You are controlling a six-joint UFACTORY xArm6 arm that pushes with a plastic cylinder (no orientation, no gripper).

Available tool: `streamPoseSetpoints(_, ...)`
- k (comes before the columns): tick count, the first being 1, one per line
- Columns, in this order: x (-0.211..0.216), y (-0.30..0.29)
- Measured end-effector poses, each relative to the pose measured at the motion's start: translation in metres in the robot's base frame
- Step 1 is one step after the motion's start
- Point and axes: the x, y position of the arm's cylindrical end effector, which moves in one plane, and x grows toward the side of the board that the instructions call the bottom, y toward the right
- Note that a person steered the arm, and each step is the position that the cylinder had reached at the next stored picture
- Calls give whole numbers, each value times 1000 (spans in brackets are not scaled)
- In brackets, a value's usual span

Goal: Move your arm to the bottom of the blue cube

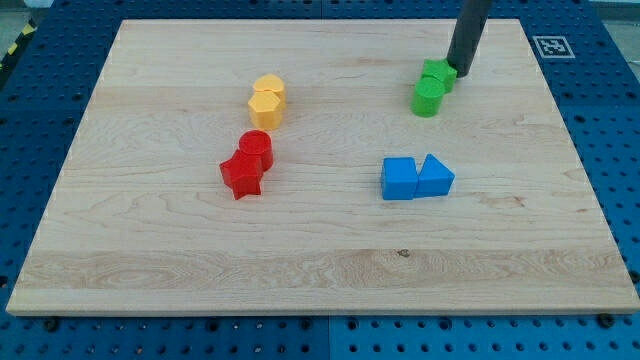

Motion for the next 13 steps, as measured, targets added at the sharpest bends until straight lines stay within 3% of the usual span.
streamPoseSetpoints(2,12,0)
streamPoseSetpoints(4,17,80)
streamPoseSetpoints(7,76,85)
streamPoseSetpoints(13,176,18)
